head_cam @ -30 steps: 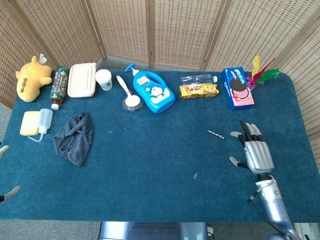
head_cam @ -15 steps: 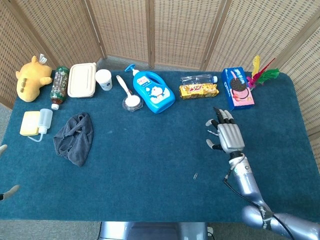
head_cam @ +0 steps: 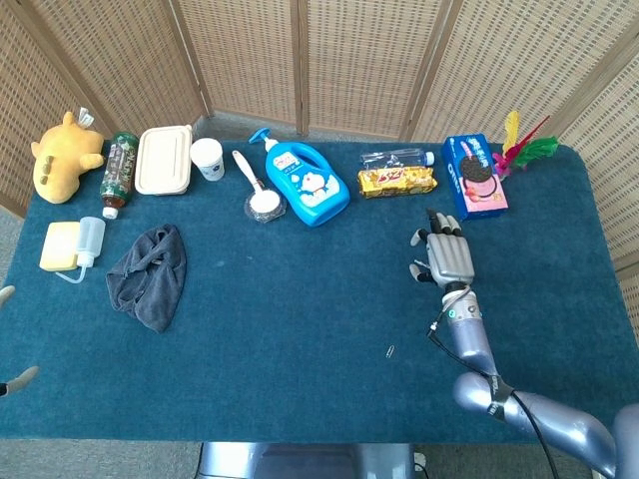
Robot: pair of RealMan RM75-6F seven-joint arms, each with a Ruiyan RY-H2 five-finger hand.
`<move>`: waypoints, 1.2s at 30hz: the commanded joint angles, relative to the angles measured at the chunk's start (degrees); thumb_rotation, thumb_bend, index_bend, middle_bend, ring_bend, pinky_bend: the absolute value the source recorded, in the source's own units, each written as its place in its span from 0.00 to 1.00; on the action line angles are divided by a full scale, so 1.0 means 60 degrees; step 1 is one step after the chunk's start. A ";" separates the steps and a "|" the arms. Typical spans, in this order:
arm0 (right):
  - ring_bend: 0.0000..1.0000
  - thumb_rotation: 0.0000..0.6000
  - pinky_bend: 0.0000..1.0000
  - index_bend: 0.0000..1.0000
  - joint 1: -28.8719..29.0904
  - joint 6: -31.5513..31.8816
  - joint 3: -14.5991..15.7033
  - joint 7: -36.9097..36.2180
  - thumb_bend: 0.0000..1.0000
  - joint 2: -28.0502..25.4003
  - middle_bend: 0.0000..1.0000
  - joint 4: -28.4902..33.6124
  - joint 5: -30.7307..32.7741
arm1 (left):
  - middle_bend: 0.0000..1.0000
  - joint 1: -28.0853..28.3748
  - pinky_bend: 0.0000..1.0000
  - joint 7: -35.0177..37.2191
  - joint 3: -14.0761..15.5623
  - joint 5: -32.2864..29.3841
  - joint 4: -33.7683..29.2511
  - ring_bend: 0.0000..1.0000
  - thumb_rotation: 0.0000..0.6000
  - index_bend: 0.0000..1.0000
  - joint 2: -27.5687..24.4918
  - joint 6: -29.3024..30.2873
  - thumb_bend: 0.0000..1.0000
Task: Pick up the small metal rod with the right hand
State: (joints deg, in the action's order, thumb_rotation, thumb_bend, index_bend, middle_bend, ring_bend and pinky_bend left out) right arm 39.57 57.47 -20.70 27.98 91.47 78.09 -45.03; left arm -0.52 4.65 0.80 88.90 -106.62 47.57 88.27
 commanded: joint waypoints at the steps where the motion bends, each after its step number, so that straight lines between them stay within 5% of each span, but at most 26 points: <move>1: 0.00 1.00 0.00 0.42 0.0151 -0.0097 0.0041 0.0194 0.33 0.0188 0.00 -0.0326 0.0324 | 0.00 0.0004 0.00 0.0023 0.0011 0.0009 0.0005 0.00 1.00 0.00 -0.0006 -0.0017 0.21; 36: 0.00 1.00 0.00 0.47 0.0735 -0.0422 0.0043 0.0804 0.33 0.0806 0.00 -0.1624 0.2441 | 0.00 0.0044 0.00 0.0137 0.0039 -0.0031 0.0050 0.00 1.00 0.00 -0.0019 -0.0140 0.21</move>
State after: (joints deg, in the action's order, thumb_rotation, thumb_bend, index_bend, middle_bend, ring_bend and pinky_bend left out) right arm 43.95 54.95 -20.44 32.77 96.30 68.33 -30.42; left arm -0.25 5.48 1.03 88.71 -106.33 47.45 87.43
